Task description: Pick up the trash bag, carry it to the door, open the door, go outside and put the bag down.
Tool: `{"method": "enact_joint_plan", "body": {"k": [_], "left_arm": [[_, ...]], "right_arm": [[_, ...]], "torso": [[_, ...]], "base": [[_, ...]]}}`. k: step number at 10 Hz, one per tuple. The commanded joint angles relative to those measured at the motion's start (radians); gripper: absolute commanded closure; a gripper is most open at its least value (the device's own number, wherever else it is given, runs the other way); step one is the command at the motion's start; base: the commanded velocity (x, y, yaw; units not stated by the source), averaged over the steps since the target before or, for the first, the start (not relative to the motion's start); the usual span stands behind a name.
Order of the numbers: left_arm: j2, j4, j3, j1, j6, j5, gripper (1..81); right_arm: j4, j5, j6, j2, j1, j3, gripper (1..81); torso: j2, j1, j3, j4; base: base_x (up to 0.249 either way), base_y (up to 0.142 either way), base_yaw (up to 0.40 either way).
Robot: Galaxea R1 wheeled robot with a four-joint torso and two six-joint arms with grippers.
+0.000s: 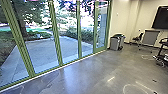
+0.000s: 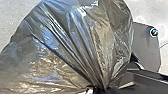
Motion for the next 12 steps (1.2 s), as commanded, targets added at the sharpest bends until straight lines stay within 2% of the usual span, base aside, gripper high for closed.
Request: {"method": "enact_joint_plan", "body": {"k": [1,6,12], "left_arm": [[-0.006,0.0,-0.001,-0.057,0.006,0.052,81.1],[-0.011,0.002,-0.001,-0.059,0.008,0.05,81.1],[-0.009,0.002,-0.001,-0.059,0.008,0.05,81.1]], "right_arm": [[-0.003,-0.067,-0.004,0.005,0.052,0.003,1.0],[-0.003,-0.067,-0.004,0.005,0.051,0.003,1.0],[-0.002,-0.067,-0.004,0.003,0.051,0.001,1.0]], "torso": [[0.0,0.0,0.0,0.0],[0.0,0.0,0.0,0.0],[-0.002,-0.002,0.0,0.0]], "base": [[0.0,0.0,0.0],[0.014,0.0,0.0],[0.118,0.0,0.0]]}}
